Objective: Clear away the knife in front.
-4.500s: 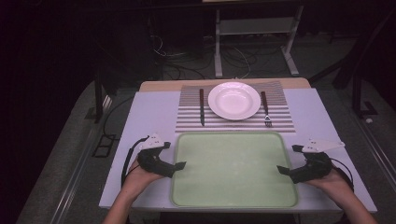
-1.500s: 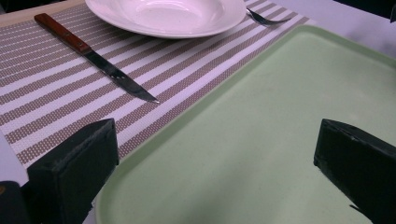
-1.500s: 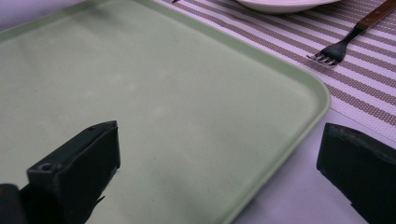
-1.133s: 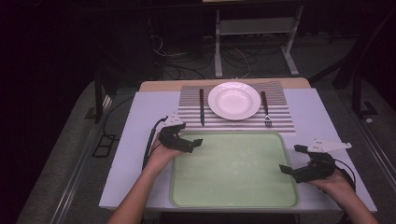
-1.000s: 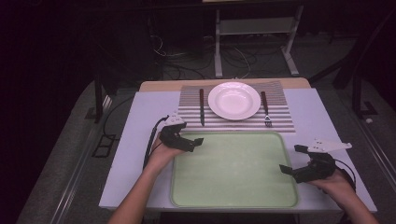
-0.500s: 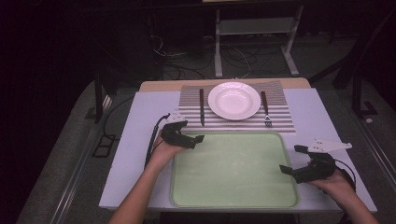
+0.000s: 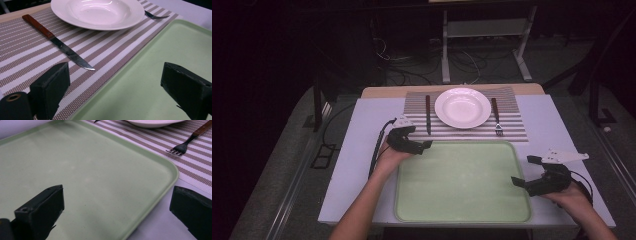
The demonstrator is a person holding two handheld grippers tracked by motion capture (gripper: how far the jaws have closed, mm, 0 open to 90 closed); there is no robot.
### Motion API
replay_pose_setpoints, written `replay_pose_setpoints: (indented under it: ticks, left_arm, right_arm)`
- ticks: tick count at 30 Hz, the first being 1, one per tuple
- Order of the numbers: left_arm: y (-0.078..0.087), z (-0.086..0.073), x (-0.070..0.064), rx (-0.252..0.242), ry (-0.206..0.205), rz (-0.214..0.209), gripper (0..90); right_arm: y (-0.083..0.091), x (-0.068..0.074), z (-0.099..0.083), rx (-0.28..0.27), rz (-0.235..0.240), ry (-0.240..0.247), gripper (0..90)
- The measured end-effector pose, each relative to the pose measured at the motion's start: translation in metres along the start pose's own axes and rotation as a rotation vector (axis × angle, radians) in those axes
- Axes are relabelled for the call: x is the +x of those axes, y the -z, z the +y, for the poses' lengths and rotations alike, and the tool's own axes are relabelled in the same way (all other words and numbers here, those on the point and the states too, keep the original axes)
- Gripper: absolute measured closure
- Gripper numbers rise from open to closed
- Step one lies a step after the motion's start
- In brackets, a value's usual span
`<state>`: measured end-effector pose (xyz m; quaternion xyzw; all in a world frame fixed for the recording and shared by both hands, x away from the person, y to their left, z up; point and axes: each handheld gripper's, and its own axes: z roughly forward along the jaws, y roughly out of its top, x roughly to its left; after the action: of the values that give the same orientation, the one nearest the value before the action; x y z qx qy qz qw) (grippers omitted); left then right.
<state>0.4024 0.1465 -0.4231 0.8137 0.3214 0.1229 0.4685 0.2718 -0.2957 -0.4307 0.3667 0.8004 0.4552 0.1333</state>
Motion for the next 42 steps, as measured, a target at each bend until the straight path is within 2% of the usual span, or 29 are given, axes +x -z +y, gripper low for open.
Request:
replay_pose_setpoints:
  ticks: [4, 6, 22, 24, 29, 42]
  left_arm:
    - [-0.001, 0.001, 0.002, -0.002, 0.001, 0.000, 13.6]
    - [-0.002, 0.002, 0.003, 0.004, -0.010, 0.014, 14.3]
    - [-0.013, 0.008, 0.011, 0.002, -0.007, 0.026, 25.1]
    - [-0.014, 0.009, 0.012, 0.004, -0.015, 0.021, 31.3]
    - [-0.018, 0.013, 0.016, 0.002, -0.015, 0.011, 39.6]
    - [-0.027, 0.018, 0.027, -0.005, 0.001, 0.006, 56.4]
  right_arm:
    - [0.000, 0.000, 0.000, 0.000, 0.000, 0.000, 0.0]
    - [0.000, 0.000, 0.000, -0.001, -0.001, 0.000, 0.0]
    - [0.000, 0.000, 0.000, 0.000, -0.002, -0.003, 0.0]
    - [0.000, 0.001, 0.000, 0.000, -0.001, -0.002, 0.0]
    - [0.000, 0.000, 0.000, -0.001, -0.002, -0.003, 0.0]
    - [-0.001, 0.000, -0.001, 0.005, -0.002, -0.005, 0.0]
